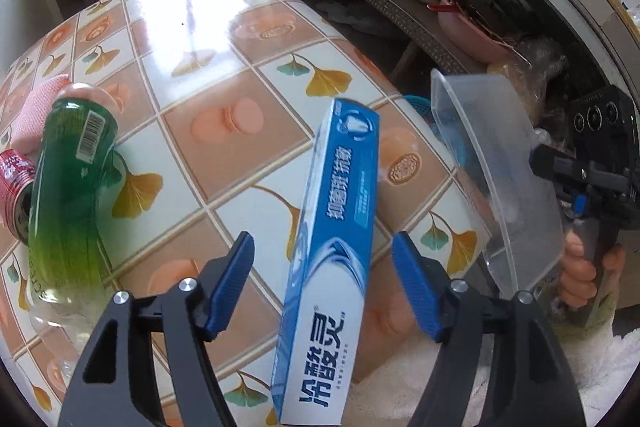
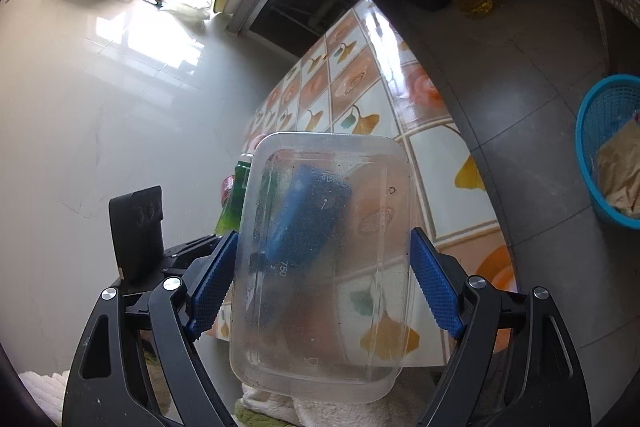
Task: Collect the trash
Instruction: 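Grasp the blue toothpaste box with the left gripper, then carry the toothpaste box and plastic box with both tools toward the basket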
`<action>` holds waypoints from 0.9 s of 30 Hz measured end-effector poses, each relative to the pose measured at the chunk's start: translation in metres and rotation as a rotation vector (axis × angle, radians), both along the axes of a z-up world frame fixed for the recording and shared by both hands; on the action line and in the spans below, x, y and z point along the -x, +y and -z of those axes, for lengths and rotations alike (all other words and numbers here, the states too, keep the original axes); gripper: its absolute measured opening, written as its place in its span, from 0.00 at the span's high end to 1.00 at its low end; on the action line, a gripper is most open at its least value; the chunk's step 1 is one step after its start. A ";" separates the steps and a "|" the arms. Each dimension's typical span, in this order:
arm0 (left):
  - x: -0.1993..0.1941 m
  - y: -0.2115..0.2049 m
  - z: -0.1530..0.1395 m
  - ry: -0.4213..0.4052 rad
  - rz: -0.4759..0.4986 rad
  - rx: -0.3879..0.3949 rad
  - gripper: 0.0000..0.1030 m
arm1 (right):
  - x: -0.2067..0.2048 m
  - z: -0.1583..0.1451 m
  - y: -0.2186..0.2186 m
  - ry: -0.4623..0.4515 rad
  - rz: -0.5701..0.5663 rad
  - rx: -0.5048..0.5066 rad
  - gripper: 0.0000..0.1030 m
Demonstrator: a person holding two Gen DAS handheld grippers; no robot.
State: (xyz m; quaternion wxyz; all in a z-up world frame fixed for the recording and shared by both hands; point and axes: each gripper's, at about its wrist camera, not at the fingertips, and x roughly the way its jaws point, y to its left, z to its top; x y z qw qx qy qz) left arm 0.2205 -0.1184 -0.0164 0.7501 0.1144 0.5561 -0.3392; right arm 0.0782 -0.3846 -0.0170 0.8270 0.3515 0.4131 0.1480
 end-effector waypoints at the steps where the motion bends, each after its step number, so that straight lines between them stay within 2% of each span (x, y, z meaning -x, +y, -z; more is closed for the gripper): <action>1: 0.004 -0.003 0.004 -0.005 0.010 -0.016 0.33 | 0.001 0.001 0.001 0.005 -0.001 0.005 0.23; 4: 0.019 -0.010 0.016 -0.047 0.038 -0.087 0.33 | 0.002 0.006 0.003 0.020 -0.001 0.008 0.23; 11: 0.031 -0.007 0.029 -0.078 0.008 -0.130 0.66 | 0.004 0.003 0.006 0.025 0.004 0.021 0.23; 27: 0.041 0.037 0.005 -0.125 -0.135 0.069 0.67 | 0.005 0.000 0.010 0.040 0.034 -0.009 0.24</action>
